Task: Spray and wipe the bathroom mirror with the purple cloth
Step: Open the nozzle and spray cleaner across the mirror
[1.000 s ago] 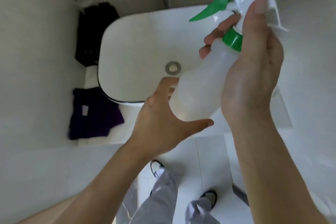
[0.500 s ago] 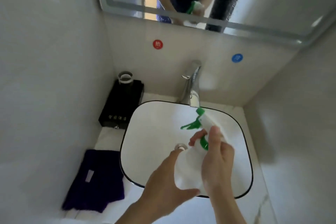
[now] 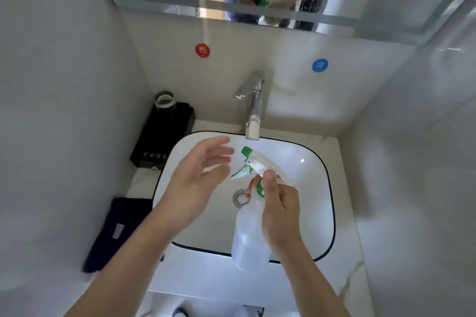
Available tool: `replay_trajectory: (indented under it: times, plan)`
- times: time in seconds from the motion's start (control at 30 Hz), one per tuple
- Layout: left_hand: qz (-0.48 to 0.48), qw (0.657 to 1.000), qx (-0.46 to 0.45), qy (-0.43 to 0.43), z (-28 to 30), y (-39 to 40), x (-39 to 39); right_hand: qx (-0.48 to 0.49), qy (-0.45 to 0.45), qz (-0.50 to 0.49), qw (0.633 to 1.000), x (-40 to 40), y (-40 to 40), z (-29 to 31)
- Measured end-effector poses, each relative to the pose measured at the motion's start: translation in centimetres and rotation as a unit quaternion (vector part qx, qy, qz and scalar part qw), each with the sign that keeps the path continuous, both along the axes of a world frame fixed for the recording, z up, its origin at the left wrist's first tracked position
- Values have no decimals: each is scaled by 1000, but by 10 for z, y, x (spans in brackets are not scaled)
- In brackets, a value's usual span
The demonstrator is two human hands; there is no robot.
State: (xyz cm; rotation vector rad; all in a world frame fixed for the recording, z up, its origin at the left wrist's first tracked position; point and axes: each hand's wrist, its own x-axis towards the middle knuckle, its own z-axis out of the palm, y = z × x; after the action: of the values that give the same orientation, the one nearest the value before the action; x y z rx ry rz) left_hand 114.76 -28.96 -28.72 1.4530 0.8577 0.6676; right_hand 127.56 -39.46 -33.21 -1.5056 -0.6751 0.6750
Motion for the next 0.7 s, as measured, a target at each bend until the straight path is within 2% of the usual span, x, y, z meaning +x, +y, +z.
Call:
replay_trajectory:
  times: [0.1, 0.2, 0.33, 0.5, 0.7]
  plan:
    - [-22, 999, 13, -38, 23, -11, 26, 13, 3, 33, 999, 14, -6, 1]
    - [13, 999, -7, -47, 21, -29, 46, 38, 9, 49, 998, 28, -13, 3]
    - [59, 995, -44, -67, 13, -44, 60, 44, 4, 53, 998, 42, -20, 1]
    - [55, 994, -70, -60, 13, -46, 64, 37, 2, 30, 999, 39, -21, 0]
    - [34, 999, -22, -37, 14, -42, 53, 51, -1, 4, 999, 23, -17, -2]
